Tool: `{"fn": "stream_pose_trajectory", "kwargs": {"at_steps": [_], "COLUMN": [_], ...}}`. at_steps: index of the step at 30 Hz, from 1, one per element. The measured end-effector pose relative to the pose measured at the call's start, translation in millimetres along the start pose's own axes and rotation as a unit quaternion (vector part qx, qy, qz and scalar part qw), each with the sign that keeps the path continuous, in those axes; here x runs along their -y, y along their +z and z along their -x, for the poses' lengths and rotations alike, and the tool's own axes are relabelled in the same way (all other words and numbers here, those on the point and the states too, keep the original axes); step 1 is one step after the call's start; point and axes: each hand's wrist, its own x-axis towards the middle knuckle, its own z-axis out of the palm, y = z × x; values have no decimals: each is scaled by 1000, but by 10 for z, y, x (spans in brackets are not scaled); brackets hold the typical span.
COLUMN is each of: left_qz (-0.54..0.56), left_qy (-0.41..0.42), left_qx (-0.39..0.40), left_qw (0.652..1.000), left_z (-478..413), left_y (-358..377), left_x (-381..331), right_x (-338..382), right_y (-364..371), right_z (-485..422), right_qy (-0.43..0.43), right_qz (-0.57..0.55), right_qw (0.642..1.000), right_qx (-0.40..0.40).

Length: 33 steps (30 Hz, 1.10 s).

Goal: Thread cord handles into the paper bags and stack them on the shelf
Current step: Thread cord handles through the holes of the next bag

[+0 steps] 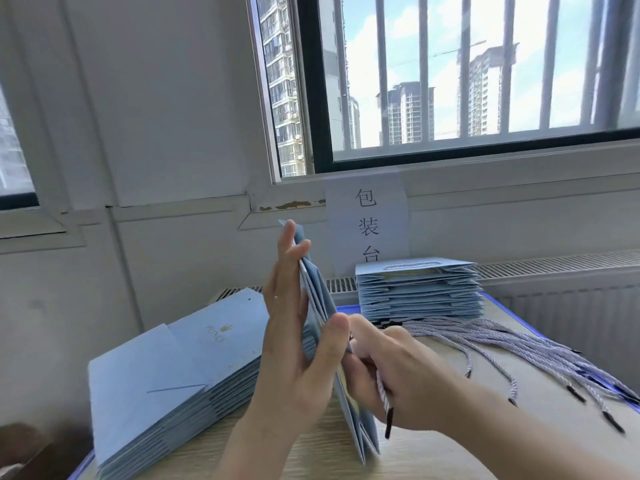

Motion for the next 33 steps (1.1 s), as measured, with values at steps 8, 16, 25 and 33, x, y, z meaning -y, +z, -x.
{"fn": "stream_pose_trajectory", "kwargs": {"at_steps": [8, 16, 25, 33], "left_qz": [-85, -338, -219, -180], "left_qy": [62, 70, -83, -119], "left_qx": [42, -118, -183, -180], "left_qw": [994, 931, 955, 960], "left_z": [21, 2, 62, 83], "left_y": [-95, -11, 165, 130], "left_x": [48, 70, 27, 78], "right_x": [-40, -101, -166, -292], "right_y": [-48, -34, -19, -306], "right_z": [14, 12, -2, -36], "right_qy": [45, 73, 76, 263], "right_qz": [-37, -42, -9, -134], "right_qw": [998, 996, 997, 943], "right_qx": [-13, 0, 32, 155]}}
